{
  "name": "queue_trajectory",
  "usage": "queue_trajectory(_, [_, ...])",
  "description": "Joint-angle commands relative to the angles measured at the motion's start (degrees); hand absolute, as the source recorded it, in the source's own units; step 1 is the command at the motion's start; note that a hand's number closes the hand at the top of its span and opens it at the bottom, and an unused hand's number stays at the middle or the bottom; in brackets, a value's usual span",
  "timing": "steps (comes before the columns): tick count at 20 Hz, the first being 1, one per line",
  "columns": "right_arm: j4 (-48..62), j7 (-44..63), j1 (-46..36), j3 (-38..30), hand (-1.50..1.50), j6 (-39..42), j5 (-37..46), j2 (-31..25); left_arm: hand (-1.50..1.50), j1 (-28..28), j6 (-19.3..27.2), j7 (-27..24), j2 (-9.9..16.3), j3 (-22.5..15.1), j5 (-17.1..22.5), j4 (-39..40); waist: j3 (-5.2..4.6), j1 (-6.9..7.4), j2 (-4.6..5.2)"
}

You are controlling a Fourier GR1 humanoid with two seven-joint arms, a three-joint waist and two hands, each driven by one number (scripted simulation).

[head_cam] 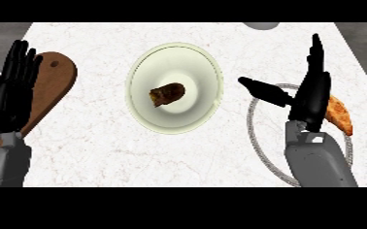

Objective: Pick the sweet potato from the placemat and place it in the bowl

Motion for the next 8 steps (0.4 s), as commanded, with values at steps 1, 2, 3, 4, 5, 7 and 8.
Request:
queue_trajectory(1, [-13.04, -3.04, 10.88, -2.34, -1.50, 1.60, -5.23, -4.18, 0.00, -1.81, 1.02, 3.94, 0.58, 0.33, 0.26, -1.95, 0.02, -0.19, -0.07])
queue_trajectory(2, [-13.43, -7.81, 14.15, -4.54, -1.50, 1.84, -10.73, -6.09, 0.00, 1.94, -0.32, -0.25, -1.04, -0.81, -0.31, -1.39, 0.04, -0.07, 0.02])
queue_trajectory(3, [-12.42, -11.15, 14.92, -5.87, -1.50, 1.07, -13.51, -5.37, 0.00, 0.30, -1.37, -0.78, 0.28, 1.13, 1.08, 0.72, 0.02, 0.22, 0.15])
queue_trajectory(4, [-14.24, -13.18, 17.47, -7.90, -1.50, 4.34, -17.87, -8.37, 0.00, -0.53, -0.60, -0.77, -0.17, -0.02, -0.29, 1.02, 0.04, -0.07, 0.14])
queue_trajectory(5, [-17.17, -14.19, 20.71, -9.25, -1.50, 5.01, -19.12, -9.22, 0.00, 2.02, -0.88, -0.79, 0.02, 1.08, 0.66, -1.32, 0.04, 0.03, 0.03])
queue_trajectory(7, [-14.95, -21.64, 24.31, -12.50, -1.50, 5.96, -25.26, -8.60, 0.00, 1.21, 0.52, -0.87, -1.48, -0.18, -0.62, -1.39, 0.05, 0.21, 0.14])
queue_trajectory(8, [-23.23, -15.89, 27.10, -12.57, -1.50, 8.48, -24.19, -10.00, 0.00, -0.88, 0.88, 0.94, -0.55, 0.14, -0.84, -0.04, 0.00, -0.21, 0.04])
